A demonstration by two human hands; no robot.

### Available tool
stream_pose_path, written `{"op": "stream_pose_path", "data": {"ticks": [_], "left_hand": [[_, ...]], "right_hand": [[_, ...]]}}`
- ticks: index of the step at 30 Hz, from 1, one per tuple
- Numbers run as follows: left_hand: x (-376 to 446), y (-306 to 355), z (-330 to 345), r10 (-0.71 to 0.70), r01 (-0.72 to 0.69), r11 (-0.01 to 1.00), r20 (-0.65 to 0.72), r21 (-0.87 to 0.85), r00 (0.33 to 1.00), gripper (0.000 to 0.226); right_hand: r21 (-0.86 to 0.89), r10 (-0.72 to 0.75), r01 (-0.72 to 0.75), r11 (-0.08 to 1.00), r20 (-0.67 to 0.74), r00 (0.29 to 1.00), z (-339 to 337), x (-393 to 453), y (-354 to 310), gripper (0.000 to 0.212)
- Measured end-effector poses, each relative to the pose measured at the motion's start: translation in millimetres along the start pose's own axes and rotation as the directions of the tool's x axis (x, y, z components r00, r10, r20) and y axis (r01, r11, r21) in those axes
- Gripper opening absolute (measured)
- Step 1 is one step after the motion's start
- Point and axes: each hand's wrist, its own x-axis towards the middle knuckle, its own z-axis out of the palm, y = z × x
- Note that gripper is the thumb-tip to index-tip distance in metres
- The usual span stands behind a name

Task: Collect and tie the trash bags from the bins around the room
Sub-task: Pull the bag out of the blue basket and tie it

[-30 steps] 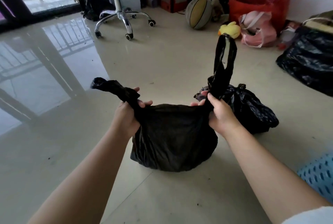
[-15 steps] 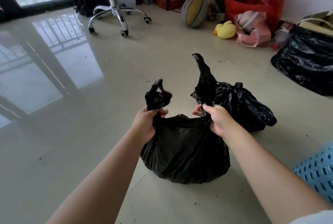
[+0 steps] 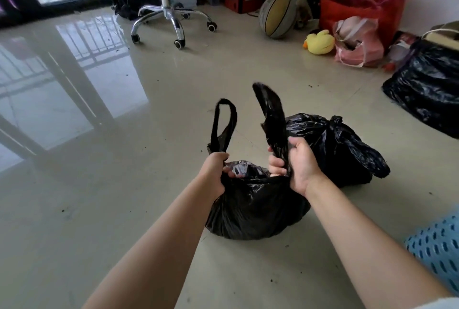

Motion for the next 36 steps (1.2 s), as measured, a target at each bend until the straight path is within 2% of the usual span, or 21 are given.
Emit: {"op": "stream_pose_path", "data": {"ticks": [2,4,7,8,9,11,14,19,21,23,25,26,28,31,33,36], "left_hand": [[-0.7,0.9,2.8,-0.035,0.025,0.985,0.053,0.172,0.998,0.021],[-5.2,2.5,5.1,-0.060,0.008,0.950,0.159,0.311,0.985,0.023],[-16.3,7.7,3.1,-0.072,-0.048,0.936,0.321,0.350,0.944,0.033],[-20.4,8.1,1.6,-0.063,-0.074,0.937,0.373,0.340,0.926,0.023],[-20.9,7.5,-0.7,-0.064,-0.085,0.937,0.405,0.338,0.912,0.030],[-21.5,4.9,-2.9,-0.038,-0.110,0.950,0.458,0.291,0.888,0.025],[-22.4,-0.2,0.8,-0.010,-0.097,0.966,0.411,0.239,0.911,0.030],[-20.6,-5.1,4.4,0.015,-0.102,0.958,0.308,0.269,0.951,0.047],[-19.6,-6.4,4.0,0.017,-0.087,0.977,0.335,0.195,0.942,0.050],[-21.1,-5.8,4.1,0.044,-0.097,0.989,0.398,0.114,0.916,0.047],[-22.7,-4.7,2.2,0.048,-0.117,0.985,0.447,0.127,0.893,0.044],[-22.9,-4.0,0.4,0.033,-0.125,0.976,0.451,0.176,0.892,0.043],[-23.7,-2.7,-3.1,-0.012,-0.150,0.927,0.425,0.345,0.905,0.039],[-25.0,-0.9,-3.6,-0.056,-0.205,0.793,0.403,0.574,0.913,0.032],[-25.7,1.1,-1.5,-0.023,-0.263,0.736,0.412,0.624,0.911,0.028],[-24.4,4.7,-1.1,0.081,-0.357,0.677,0.416,0.644,0.906,0.030]], "right_hand": [[-0.111,-0.014,0.010,0.994,-0.039,0.999,0.3,0.8,2.9,0.038],[-0.314,-0.077,0.057,0.948,-0.053,0.996,3.6,-0.6,1.1,0.033],[-0.530,-0.144,0.117,0.840,-0.009,0.990,4.6,-4.6,-3.5,0.032],[-0.584,-0.145,0.130,0.801,0.022,0.989,4.5,-6.9,-3.9,0.032],[-0.650,-0.136,0.141,0.747,0.058,0.989,4.9,-9.2,-3.7,0.032],[-0.793,-0.113,0.155,0.590,0.108,0.988,7.1,-12.8,-2.2,0.034],[-0.913,-0.039,0.136,0.384,0.131,0.991,13.6,-16.5,-3.3,0.035],[-0.955,0.190,0.055,0.291,0.114,0.975,18.7,-22.4,-7.8,0.022],[-0.941,0.269,0.013,0.338,0.110,0.957,13.7,-22.6,-6.9,0.028],[-0.885,0.290,-0.043,0.464,0.105,0.951,7.8,-21.4,-8.2,0.029],[-0.809,0.280,-0.111,0.577,0.068,0.958,1.7,-20.8,-12.7,0.030],[-0.791,0.277,-0.114,0.601,0.072,0.958,-0.8,-20.9,-15.2,0.031],[-0.811,0.253,-0.075,0.581,0.092,0.963,-5.1,-19.1,-17.2,0.027],[-0.828,0.145,-0.032,0.560,0.060,0.988,-6.1,-17.3,-14.5,0.028],[-0.779,0.055,0.004,0.627,0.049,0.997,-3.1,-15.4,-12.9,0.029],[-0.707,-0.006,0.026,0.707,0.031,0.999,0.5,-13.5,-17.2,0.026]]}}
